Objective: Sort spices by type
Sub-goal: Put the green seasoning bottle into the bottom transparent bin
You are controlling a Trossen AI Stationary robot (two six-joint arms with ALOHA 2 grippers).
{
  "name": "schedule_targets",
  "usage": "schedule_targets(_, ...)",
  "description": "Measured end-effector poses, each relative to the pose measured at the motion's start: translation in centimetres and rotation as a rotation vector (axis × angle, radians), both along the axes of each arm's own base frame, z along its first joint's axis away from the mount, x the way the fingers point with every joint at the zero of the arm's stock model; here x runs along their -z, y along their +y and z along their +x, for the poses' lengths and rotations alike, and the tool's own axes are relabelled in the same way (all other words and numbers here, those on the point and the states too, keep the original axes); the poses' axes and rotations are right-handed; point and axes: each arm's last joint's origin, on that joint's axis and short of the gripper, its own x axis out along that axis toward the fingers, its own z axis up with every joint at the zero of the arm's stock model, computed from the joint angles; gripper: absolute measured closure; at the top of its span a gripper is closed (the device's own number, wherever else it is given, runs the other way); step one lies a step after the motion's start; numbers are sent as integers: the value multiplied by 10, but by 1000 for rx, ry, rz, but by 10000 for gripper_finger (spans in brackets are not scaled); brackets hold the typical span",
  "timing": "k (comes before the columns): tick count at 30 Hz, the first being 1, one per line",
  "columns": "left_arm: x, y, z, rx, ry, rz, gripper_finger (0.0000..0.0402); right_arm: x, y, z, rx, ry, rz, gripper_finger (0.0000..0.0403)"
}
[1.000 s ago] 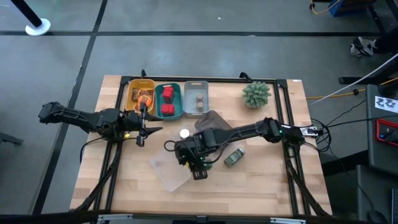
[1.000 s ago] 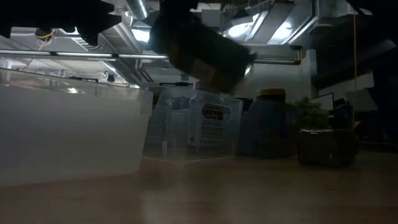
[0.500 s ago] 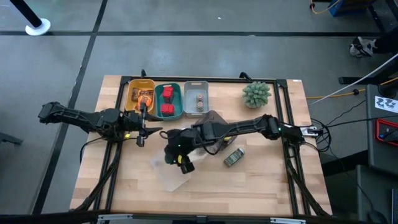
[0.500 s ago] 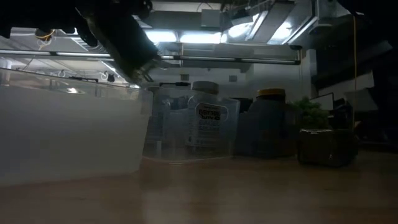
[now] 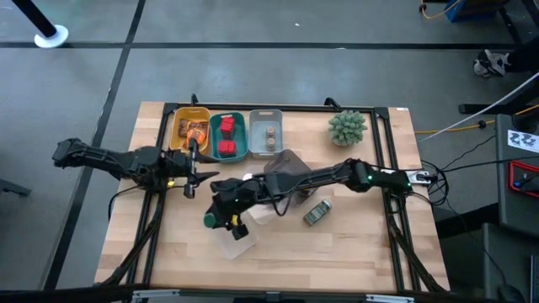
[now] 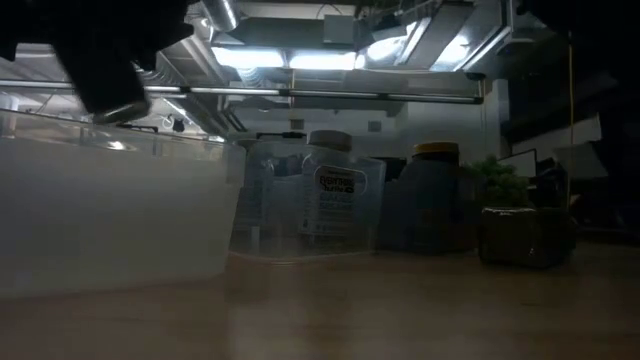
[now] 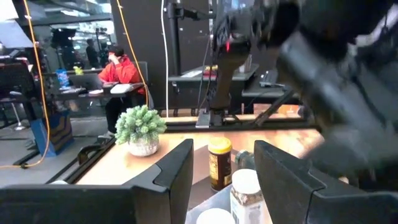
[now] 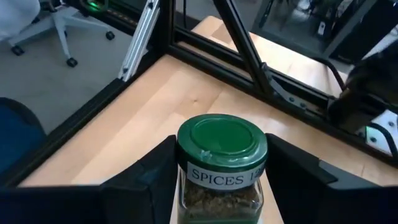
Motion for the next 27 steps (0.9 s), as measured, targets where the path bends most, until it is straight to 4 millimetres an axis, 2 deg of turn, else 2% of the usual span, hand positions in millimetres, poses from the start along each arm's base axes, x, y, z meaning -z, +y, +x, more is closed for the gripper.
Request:
schedule_targets(5,-4,1,-5,0,-39,-6,247,26,2,15,-15,-52,-19,197)
schedule_targets(11,-9,2,-12,-4,-84,27,247,43,5,27,-23,-134,-21,197)
schedule_targets(16,-14,3,-19,-7,-132,38,247,64,3,31,-20,-92,-30,197)
schedule_targets(27,-15,5,-35,-7,-161,28,247,66,-13,34,8,-82,-33,196)
